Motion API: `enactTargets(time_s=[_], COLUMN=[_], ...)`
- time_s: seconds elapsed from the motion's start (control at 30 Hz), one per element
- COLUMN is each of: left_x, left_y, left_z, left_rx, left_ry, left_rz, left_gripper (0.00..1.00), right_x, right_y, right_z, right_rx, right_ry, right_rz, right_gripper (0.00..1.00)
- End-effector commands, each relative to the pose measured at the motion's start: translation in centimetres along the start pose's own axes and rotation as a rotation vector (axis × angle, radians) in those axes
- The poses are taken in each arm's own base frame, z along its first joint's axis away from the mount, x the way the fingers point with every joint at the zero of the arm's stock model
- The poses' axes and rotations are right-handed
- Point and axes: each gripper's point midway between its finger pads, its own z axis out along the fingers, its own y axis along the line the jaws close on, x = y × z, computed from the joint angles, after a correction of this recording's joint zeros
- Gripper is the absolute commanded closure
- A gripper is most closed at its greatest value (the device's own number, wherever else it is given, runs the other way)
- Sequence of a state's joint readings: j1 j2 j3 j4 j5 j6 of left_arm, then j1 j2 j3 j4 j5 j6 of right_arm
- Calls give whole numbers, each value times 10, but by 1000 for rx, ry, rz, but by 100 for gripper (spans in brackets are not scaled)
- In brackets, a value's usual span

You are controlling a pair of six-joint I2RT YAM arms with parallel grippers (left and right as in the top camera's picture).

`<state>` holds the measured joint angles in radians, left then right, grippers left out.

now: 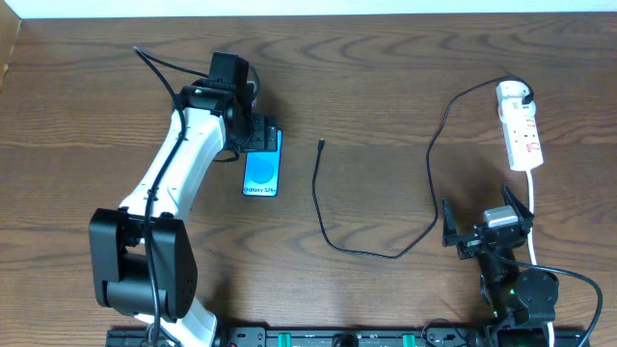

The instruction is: Plug charger to phone and switch on socket

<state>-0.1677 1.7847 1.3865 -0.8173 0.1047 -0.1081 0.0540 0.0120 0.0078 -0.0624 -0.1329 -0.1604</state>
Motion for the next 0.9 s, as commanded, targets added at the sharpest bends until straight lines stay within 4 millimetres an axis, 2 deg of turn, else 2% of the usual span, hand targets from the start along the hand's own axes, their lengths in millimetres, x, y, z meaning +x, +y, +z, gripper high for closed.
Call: enactTargets(time_s=[0.0, 0.6, 0.7, 0.87], left_x=[-6, -8, -11, -1], left_y=[0, 0, -1, -2], left_z=[0, 0, -7, -9], left_rx=[-10, -9, -8, -12], left_ry=[-7, -16, -18, 26], left_rz=[-4, -4, -4, -45], left_gripper=[7, 7, 7, 7], right_x=[0, 0, 0, 0], right_y=[0, 0, 0, 0], right_z=[0, 0, 0, 0], right_rx=[2, 2, 2, 2], right_ry=[-1, -1, -1, 0], right_rz=[17, 17, 17, 17], right_gripper=[1, 1, 1, 1])
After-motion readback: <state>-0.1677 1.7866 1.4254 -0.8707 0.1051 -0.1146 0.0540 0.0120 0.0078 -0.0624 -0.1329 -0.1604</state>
